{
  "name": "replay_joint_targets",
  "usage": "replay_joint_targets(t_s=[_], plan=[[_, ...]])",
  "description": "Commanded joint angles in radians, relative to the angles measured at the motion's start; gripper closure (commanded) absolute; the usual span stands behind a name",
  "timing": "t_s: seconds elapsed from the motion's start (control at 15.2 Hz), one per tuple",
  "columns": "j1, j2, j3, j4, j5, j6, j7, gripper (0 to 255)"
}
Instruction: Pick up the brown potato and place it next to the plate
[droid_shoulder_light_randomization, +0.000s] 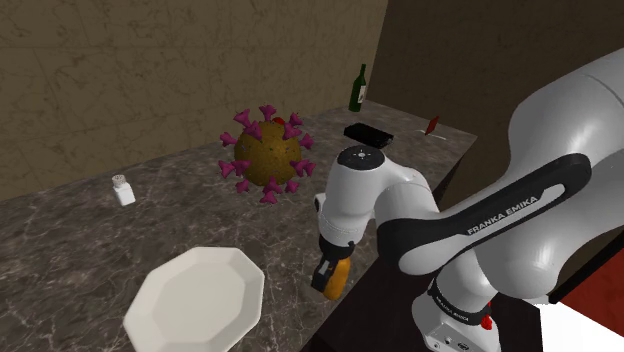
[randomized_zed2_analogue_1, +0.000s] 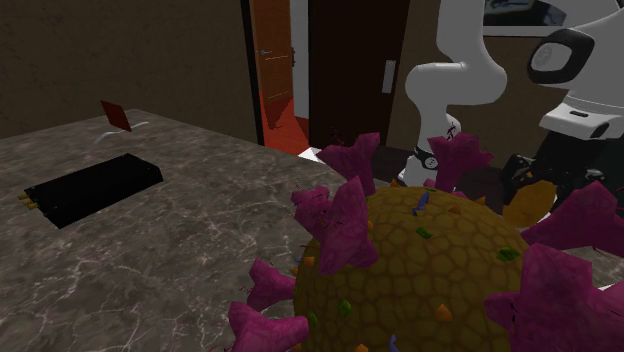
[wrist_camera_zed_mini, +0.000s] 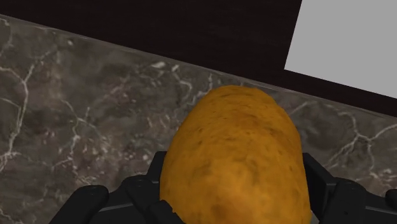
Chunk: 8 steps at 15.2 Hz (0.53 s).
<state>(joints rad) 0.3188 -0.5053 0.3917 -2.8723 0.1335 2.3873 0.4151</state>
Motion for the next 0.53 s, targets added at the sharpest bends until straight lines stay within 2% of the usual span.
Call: replay_joint_targets(t_s=[0.0, 0.07, 0.13, 0.46], plan=[[0.004, 0.005, 0.002, -0.014, 0.004, -0.004, 0.0, 255], [0.005, 0.006, 0.002, -0.014, 0.004, -0.004, 0.001, 255], [0.008, -0.001, 0.002, -0.014, 0.007, -0.011, 0.002, 0], [0.005, 0.006, 0.001, -0.014, 0.004, -0.004, 0.001, 0]])
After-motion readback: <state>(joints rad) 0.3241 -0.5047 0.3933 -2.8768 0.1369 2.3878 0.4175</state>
